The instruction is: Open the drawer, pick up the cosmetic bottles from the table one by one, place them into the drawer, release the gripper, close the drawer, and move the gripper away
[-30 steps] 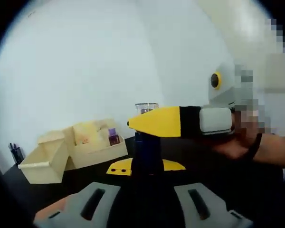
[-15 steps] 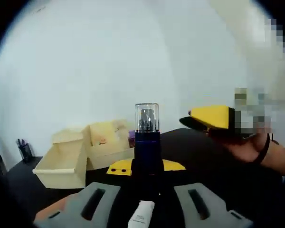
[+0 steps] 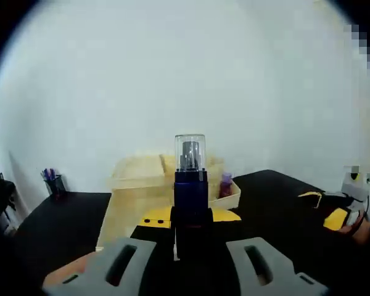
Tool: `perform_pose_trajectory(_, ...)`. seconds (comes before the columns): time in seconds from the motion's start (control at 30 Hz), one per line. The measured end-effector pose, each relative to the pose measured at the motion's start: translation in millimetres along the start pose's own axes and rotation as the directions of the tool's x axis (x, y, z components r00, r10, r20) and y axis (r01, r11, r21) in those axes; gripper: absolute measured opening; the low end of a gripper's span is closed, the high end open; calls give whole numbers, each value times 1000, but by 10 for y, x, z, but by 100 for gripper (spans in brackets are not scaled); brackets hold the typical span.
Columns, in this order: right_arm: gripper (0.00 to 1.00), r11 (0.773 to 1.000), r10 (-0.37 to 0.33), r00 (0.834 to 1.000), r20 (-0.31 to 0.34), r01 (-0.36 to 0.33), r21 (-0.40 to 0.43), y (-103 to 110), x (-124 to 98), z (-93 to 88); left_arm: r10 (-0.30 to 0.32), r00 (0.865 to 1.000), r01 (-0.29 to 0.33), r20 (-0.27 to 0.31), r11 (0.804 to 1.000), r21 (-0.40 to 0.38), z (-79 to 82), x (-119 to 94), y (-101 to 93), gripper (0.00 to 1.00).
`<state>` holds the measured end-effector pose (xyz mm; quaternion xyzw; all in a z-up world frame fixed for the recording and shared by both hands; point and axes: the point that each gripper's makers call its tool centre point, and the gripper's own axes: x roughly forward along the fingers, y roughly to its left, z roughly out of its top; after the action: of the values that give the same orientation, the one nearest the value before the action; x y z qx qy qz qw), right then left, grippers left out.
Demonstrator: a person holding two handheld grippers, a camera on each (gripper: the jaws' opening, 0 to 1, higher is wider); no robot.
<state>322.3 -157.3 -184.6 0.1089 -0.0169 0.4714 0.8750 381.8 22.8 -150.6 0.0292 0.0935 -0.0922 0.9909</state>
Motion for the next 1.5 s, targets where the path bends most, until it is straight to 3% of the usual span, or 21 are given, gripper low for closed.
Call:
perform_pose_trajectory(0.2, 65, 993, -16, 997, -79, 6, -116, 53, 31, -169, 56, 997, -55, -55, 998, 20, -19, 105, 243, 15)
perform_pose_trajectory(0.33, 66, 975, -53, 986, -157, 17, -222, 51, 26, -309, 74, 993, -71, -93, 997, 29, -35, 191, 341, 15)
perform_pose_trajectory(0.43, 65, 961, -81, 976, -202, 23, -277, 58, -1, -369, 88, 984, -84, -153, 996, 31, -116, 278, 426, 15)
perform_pose_trajectory(0.63, 65, 967, -53, 974, -219, -4, -253, 98, -37, -337, 118, 970, -116, -213, 993, 20, -187, 474, 666, 15)
perform_pose_trajectory(0.8, 64, 969, -36, 974, -223, -21, -245, 103, -30, -336, 133, 948, -138, -289, 990, 0, -251, 639, 834, 15)
perform_pose_trajectory(0.93, 64, 967, -31, 973, -230, -29, -253, 103, -25, -339, 126, 926, -137, -356, 991, -4, -430, 730, 826, 15)
perform_pose_trajectory(1.27, 64, 970, -23, 975, -223, -32, -242, 90, -8, -311, 173, 897, -185, -407, 983, 10, -677, 866, 927, 15)
perform_pose_trajectory(1.47, 63, 969, -20, 972, -232, -38, -243, 106, -3, -340, 180, 861, -201, -476, 979, 6, -784, 923, 1006, 15)
perform_pose_trajectory(1.5, 63, 969, -20, 972, -234, -39, -243, 113, -3, -345, 178, 850, -202, -496, 979, 5, -816, 923, 1009, 15)
